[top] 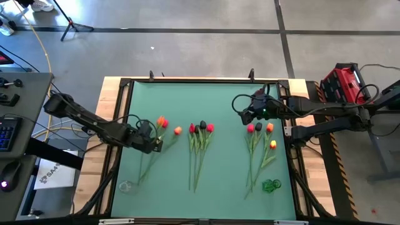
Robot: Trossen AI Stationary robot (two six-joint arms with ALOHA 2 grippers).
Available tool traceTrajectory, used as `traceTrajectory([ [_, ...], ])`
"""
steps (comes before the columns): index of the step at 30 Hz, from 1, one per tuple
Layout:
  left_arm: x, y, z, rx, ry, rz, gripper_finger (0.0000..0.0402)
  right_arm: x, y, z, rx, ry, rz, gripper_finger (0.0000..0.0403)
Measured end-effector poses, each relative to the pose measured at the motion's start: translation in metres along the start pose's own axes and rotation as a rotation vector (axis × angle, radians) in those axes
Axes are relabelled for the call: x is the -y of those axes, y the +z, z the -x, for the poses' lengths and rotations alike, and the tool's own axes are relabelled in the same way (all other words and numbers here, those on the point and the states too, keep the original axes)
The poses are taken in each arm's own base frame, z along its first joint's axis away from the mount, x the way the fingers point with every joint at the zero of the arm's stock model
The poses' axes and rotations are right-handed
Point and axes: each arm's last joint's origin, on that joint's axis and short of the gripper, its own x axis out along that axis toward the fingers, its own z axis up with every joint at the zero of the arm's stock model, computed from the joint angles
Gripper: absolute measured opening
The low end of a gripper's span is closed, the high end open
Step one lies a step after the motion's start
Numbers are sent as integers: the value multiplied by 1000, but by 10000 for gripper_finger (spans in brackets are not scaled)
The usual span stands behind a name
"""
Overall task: Sort flowers into vase by color
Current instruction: Put the orange tulip into the transparent vase
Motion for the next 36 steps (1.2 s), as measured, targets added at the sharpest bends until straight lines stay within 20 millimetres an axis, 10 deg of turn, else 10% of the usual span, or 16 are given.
traceTrajectory([
  [19,37,34,52,549,-469,-443,0,-14,7,-5,59,116,-9,281],
  [36,39,62,143,847,-504,-709,0,-26,-1,0,105,143,-103,281],
])
